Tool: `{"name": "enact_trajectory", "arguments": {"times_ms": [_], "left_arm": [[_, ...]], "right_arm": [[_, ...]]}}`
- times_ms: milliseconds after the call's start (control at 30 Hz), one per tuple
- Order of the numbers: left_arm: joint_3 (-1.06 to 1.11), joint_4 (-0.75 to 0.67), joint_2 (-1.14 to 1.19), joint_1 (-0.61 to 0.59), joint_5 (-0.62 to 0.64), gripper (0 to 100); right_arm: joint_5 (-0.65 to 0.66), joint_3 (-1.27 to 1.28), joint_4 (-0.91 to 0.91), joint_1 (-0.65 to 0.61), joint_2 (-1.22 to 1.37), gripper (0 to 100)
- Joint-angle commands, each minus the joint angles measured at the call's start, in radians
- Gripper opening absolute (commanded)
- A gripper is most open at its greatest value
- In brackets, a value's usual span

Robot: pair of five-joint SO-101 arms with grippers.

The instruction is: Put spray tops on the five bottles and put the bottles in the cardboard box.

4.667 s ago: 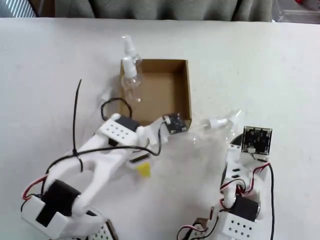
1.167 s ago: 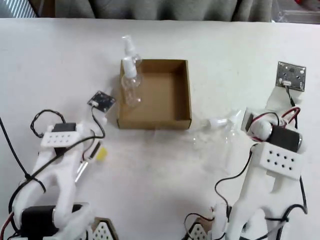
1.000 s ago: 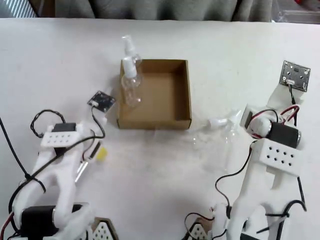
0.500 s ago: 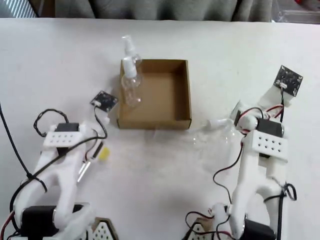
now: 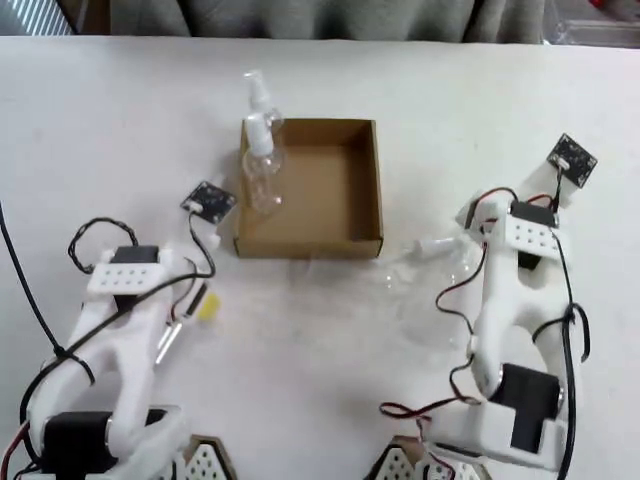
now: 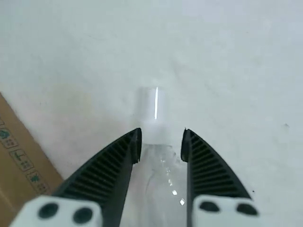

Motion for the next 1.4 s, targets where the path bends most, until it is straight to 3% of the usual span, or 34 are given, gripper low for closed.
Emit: {"name": "enact_trajectory", "arguments": {"times_ms": [0, 233, 1000, 1200, 1367], "left_arm": [[0.002, -0.015, -0.041, 0.013, 0.009, 2], [0.002, -0.015, -0.041, 0.013, 0.008, 2], [0.002, -0.012, -0.041, 0.013, 0.006, 2], [0.002, -0.011, -0.041, 0.013, 0.006, 2], [0.002, -0.011, -0.041, 0.013, 0.006, 2]], "right_arm": [[-0.008, -0.098, 0.015, -0.028, 0.047, 12.4], [-0.046, -0.149, 0.081, -0.031, 0.088, 17.4], [-0.055, -0.315, 0.051, -0.056, 0.389, 17.3], [-0.054, -0.347, 0.12, -0.053, 0.407, 5.8], [-0.052, -0.353, 0.173, -0.059, 0.404, 7.3]]}}
